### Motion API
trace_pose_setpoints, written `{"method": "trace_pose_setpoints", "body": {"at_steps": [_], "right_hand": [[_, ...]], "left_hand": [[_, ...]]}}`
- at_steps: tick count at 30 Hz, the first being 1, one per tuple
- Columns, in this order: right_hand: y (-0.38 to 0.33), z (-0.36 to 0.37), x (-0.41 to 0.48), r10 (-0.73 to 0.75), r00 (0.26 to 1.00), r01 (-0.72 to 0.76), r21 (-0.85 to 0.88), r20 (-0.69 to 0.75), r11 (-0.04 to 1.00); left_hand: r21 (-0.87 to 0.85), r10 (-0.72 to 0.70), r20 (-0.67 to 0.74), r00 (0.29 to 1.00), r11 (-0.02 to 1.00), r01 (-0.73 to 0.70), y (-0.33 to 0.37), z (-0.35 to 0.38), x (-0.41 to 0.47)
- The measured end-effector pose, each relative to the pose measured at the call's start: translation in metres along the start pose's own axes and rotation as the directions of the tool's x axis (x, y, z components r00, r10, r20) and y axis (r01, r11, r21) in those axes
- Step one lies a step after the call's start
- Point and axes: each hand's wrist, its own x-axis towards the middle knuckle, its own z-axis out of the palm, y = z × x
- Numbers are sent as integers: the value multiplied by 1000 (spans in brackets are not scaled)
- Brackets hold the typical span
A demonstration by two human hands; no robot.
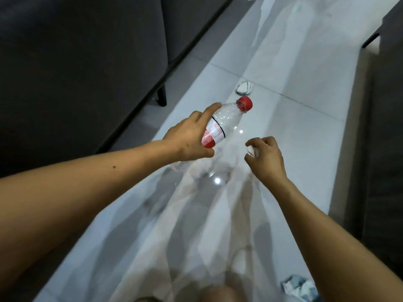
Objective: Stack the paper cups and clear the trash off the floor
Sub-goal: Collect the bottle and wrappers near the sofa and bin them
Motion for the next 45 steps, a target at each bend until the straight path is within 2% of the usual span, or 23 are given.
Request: {"method": "trace_pose_setpoints", "body": {"at_steps": [8, 12, 15, 21, 24, 28, 32, 36, 41, 45], "right_hand": [[-127, -197, -73, -91, 996, 91, -15, 4, 996], [-184, -322, -130, 10, 999, -8, 61, -42, 998], [-215, -407, -190, 86, 993, -75, 126, -82, 989], [-208, -553, -313, 209, 959, -188, 122, -190, 975], [-175, -619, -380, 328, 912, -288, 182, -247, 940], [-121, -690, -492, 428, 843, -380, 203, -326, 902], [-66, -751, -608, 569, 707, -484, 298, -420, 822], [-2, -802, -704, 698, 530, -581, 393, -482, 713], [83, -845, -768, 769, 368, -620, 478, -523, 622], [158, -882, -788, 794, 324, -623, 515, -515, 588]], "left_hand": [[23, 5, -36, 999, 1000, -4, 127, -175, -94], [-38, 27, -24, 999, 999, -28, 216, -265, -153], [-44, 78, 68, 995, 996, -76, 287, -311, -200], [-96, 315, 137, 939, 948, -304, 432, -352, -280], [-91, 440, 145, 886, 898, -431, 512, -346, -312], [-171, 540, 181, 822, 841, -514, 618, -299, -377], [-238, 668, 295, 683, 744, -625, 726, -235, -453], [-278, 751, 376, 543, 650, -707, 829, -177, -511], [-292, 802, 420, 424, 562, -774, 936, -111, -540], [-307, 824, 445, 351, 509, -804, 1025, -58, -542]]}}
